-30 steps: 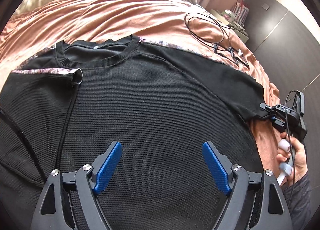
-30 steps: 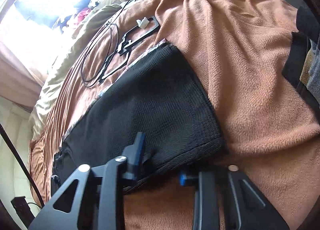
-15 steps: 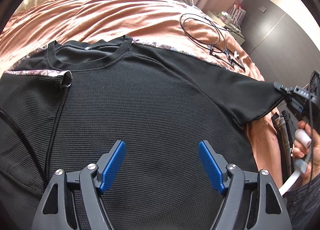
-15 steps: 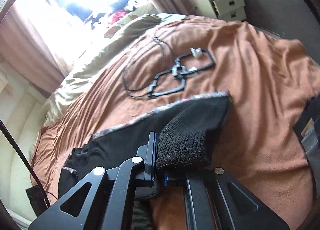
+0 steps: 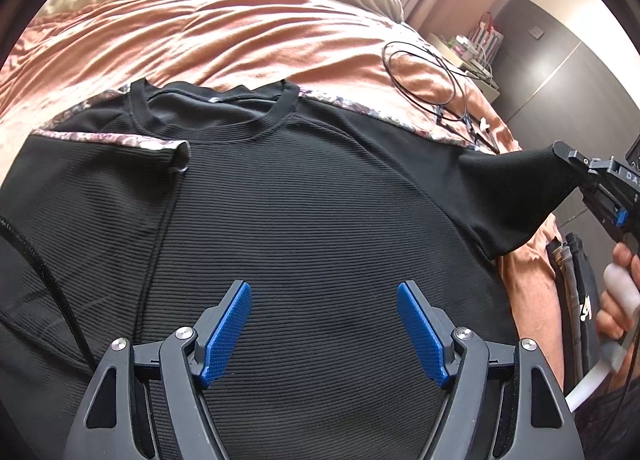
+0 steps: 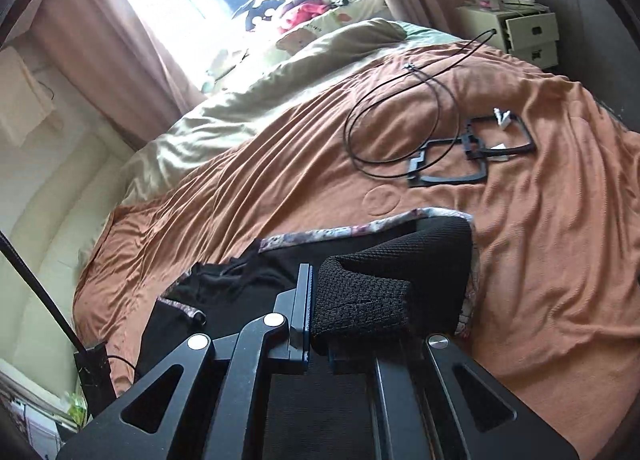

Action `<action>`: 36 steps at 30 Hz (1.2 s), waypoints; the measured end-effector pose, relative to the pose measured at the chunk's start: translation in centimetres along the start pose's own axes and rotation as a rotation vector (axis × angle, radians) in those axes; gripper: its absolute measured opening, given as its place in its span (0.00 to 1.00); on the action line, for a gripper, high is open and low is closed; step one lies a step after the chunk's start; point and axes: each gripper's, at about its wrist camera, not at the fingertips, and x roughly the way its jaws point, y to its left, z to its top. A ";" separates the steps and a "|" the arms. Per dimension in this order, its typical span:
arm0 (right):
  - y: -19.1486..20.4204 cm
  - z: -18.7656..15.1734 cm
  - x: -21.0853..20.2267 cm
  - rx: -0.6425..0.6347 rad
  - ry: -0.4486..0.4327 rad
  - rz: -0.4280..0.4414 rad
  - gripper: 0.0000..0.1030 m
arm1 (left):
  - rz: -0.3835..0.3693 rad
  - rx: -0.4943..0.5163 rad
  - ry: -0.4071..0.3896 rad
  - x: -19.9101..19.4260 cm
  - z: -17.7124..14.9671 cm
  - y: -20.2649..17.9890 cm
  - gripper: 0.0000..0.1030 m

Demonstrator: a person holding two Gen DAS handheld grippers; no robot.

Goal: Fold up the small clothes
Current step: 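Fold the held side inward over the shirt body with the right gripper, then release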

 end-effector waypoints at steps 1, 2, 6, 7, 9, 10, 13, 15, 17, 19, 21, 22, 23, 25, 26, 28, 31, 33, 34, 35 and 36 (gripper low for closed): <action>0.4 -0.2 0.4 -0.010 0.011 0.009 0.02 | 0.001 -0.002 0.000 0.0 0.0 0.2 0.75; 0.8 -0.3 1.0 -0.020 0.023 0.015 0.02 | 0.001 -0.005 0.001 0.0 0.0 0.4 0.75; 2.1 -0.9 3.2 -0.045 0.074 0.043 0.02 | 0.000 -0.015 0.005 0.1 -0.1 0.9 0.75; 2.3 -1.2 3.9 -0.051 0.090 0.059 0.02 | 0.000 -0.016 0.005 0.1 -0.1 1.0 0.75; 3.0 -1.4 5.0 -0.057 0.112 0.078 0.02 | -0.001 -0.026 0.002 0.1 -0.1 1.4 0.75; 3.3 -1.6 5.5 -0.064 0.124 0.087 0.02 | -0.001 -0.033 0.001 0.0 -0.1 1.7 0.75; 4.1 -2.4 7.0 -0.079 0.163 0.112 0.02 | 0.007 -0.045 0.000 -0.1 -0.1 2.4 0.74; 4.3 -3.0 8.0 -0.082 0.194 0.127 0.02 | 0.015 -0.050 0.001 -0.3 -0.1 2.8 0.74; 4.2 -3.5 9.1 -0.080 0.235 0.137 0.02 | 0.022 -0.054 -0.001 -0.5 -0.1 3.1 0.74; 3.9 -4.0 10.1 -0.072 0.279 0.130 0.03 | 0.026 -0.055 -0.004 -0.7 -0.1 3.2 0.74; 3.6 -4.3 10.9 -0.072 0.327 0.101 0.04 | 0.026 -0.054 -0.005 -0.8 -0.1 3.2 0.74; 3.4 -4.3 11.1 -0.074 0.341 0.098 0.05 | 0.025 -0.053 -0.007 -0.9 -0.1 3.2 0.74; 3.2 -4.1 11.1 -0.079 0.343 0.104 0.10 | 0.025 -0.051 -0.009 -1.0 -0.2 3.2 0.74; 2.7 -3.6 10.6 -0.092 0.335 0.098 0.37 | 0.025 -0.048 -0.010 -1.0 -0.2 3.1 0.74; 2.5 -3.3 10.1 -0.094 0.318 0.096 0.58 | 0.025 -0.048 -0.010 -1.0 -0.2 3.2 0.74; 1.8 -2.5 9.2 -0.092 0.289 0.098 0.63 | 0.021 -0.054 -0.008 -0.9 -0.2 3.2 0.74; 0.2 -1.2 8.3 -0.066 0.255 0.075 0.63 | 0.016 -0.054 -0.007 -0.7 -0.2 3.1 0.74; -1.0 -0.6 8.2 -0.046 0.227 0.022 0.63 | 0.008 -0.057 -0.006 -0.6 -0.3 3.3 0.74; -2.0 0.0 8.5 -0.026 0.223 -0.014 0.63 | 0.006 -0.062 -0.007 -0.6 -0.3 3.5 0.74; -2.4 0.1 8.7 -0.011 0.222 -0.029 0.63 | 0.007 -0.069 -0.009 -0.6 -0.3 3.7 0.74; -3.0 0.2 9.0 0.004 0.223 -0.035 0.63 | 0.008 -0.073 -0.010 -0.6 -0.3 3.8 0.74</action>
